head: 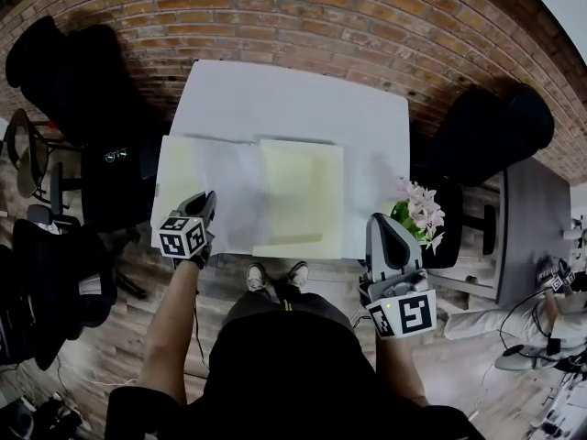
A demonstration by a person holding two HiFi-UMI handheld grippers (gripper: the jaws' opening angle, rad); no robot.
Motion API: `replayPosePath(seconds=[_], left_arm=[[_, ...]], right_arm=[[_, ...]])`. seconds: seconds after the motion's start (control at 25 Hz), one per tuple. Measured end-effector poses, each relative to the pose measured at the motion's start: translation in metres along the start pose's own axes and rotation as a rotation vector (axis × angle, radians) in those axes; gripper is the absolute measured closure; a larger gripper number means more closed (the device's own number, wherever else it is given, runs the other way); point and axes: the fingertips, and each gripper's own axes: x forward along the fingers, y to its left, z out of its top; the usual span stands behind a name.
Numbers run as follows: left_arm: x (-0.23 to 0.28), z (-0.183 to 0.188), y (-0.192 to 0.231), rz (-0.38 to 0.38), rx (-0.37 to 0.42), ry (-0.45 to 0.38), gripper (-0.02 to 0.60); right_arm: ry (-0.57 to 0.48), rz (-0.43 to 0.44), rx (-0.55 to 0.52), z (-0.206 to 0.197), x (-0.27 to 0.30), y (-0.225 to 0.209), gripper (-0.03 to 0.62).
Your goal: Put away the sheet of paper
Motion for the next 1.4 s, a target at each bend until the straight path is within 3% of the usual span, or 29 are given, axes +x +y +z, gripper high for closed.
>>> replayPosePath(seconds=[0.6,0.96,1.2,1.4], left_arm=[[0.014,-0.004,-0.02,-0.064,0.057,0.045,0.554],[0.007,-0.014,-0.014,-0.078,0.174,0.098,0.554],[0.021,-0.013,-0.017,-0.077,0.036,0.059,0.554],[0.034,-0.019,-0.034,-0.084,0.022,0.063,0.554]], right_arm=[[-0.004,-0.03,0.006,-0.002,-0.005,-0.011,0.58],[0.01,-0.01,0.014,-0.009,-0.001,-0.007,0.579],[0.02,-0.009,0.019,-0.011,-0.001,-0.005,0.58],[0.006,-0.015,0.021,-0.009,-0.006,-0.007,0.58]])
